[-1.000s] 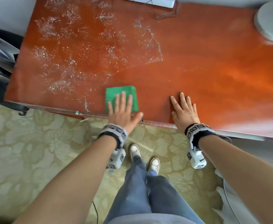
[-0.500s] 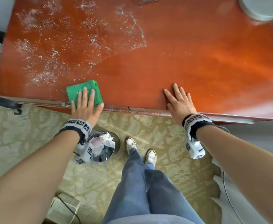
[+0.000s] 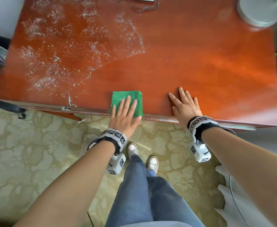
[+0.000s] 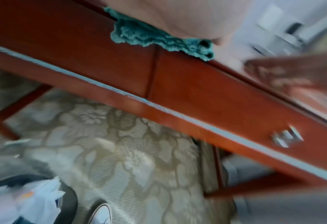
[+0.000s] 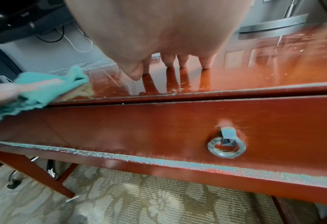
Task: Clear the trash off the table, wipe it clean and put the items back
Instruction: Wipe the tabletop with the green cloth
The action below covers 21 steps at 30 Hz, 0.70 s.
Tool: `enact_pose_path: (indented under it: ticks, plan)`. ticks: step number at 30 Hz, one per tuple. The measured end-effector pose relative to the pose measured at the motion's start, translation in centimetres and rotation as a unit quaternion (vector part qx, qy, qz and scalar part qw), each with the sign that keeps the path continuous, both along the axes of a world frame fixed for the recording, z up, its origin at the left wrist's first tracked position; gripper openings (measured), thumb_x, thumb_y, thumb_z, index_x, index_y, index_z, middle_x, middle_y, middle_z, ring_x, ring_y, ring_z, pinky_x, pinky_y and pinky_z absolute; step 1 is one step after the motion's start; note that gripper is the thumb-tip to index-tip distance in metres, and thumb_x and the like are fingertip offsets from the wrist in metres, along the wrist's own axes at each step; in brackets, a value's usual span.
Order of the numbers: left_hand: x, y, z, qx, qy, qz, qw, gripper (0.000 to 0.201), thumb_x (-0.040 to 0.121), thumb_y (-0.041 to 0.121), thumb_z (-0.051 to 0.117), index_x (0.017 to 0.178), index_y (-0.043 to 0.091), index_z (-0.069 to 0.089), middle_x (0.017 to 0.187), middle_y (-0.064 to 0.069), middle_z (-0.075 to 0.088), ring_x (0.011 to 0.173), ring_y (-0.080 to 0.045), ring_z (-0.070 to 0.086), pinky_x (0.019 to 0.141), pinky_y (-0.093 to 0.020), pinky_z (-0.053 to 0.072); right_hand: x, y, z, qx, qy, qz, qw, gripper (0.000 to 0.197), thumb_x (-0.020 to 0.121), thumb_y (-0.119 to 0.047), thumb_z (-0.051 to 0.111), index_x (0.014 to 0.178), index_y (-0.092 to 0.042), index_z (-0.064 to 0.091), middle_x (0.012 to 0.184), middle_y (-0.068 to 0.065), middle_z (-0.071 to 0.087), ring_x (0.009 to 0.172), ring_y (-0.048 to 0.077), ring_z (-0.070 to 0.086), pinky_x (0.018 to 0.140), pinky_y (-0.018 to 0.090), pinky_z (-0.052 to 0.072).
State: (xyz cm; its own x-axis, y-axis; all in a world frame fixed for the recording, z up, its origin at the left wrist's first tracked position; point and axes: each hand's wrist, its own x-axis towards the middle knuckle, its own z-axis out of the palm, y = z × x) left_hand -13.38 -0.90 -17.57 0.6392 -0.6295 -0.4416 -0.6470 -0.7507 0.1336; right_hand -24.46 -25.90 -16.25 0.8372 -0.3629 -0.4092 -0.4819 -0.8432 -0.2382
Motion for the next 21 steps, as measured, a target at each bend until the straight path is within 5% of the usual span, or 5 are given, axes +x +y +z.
enact_pose_path:
  ticks: [3,6,13,17,21]
  plan:
    - [4.1,2.2,0.6,0.028,0.016,0.123,0.992,0.075,0.093,0.069,-0.007,0.155,0.029,-0.022,0.158,0.001,-0.035,0.149,-0.021,-0.024,0.122,-0.054,-0.001,0.0,-0.9,-0.1,-0.007,0.006,-0.007,1.0,0.058,0.103,-0.03,0.032,0.155,-0.043,0.009,0.166,0.0,-0.009,0.152,0.026,-0.004,0.122,0.052,0.004]
    - [4.8,0.7,1.2,0.039,0.03,0.143,0.989,0.083,0.09,0.074,-0.005,0.155,0.025,-0.021,0.158,-0.004,-0.035,0.15,-0.026,-0.022,0.121,-0.056,-0.007,1.0,-1.2,-0.1,-0.006,0.001,-0.016,1.0,0.058,0.103,-0.031,0.031,0.155,-0.043,0.008,0.166,0.0,-0.01,0.152,0.027,-0.005,0.121,0.054,0.003]
    - [-1.3,-12.8,1.3,-0.009,0.069,-0.118,0.991,0.082,0.093,0.073,0.001,0.159,0.026,-0.008,0.162,0.0,-0.027,0.15,-0.02,-0.024,0.12,-0.054,-0.009,4.6,-4.1,0.3,0.009,0.008,-0.058,0.998,0.057,0.103,-0.03,0.031,0.155,-0.042,0.013,0.166,0.0,-0.007,0.152,0.025,-0.003,0.122,0.052,0.006]
    - [4.5,-15.4,0.8,-0.023,0.052,-0.136,0.989,0.07,0.098,0.065,0.002,0.158,0.031,-0.007,0.163,0.007,-0.024,0.15,-0.013,-0.021,0.122,-0.052,-0.004,5.3,-7.7,1.0,0.015,0.027,-0.131,0.991,0.056,0.103,-0.03,0.032,0.155,-0.041,0.016,0.166,0.001,-0.004,0.152,0.025,-0.002,0.122,0.051,0.007]
    - [13.9,-14.2,0.6,-0.002,0.029,-0.014,0.999,0.069,0.097,0.064,-0.001,0.156,0.031,-0.016,0.161,0.005,-0.029,0.15,-0.016,-0.023,0.122,-0.052,-0.008,5.0,-10.1,1.3,0.015,0.048,-0.168,0.985,0.056,0.103,-0.031,0.032,0.155,-0.041,0.013,0.166,0.001,-0.005,0.152,0.026,-0.002,0.122,0.05,0.007]
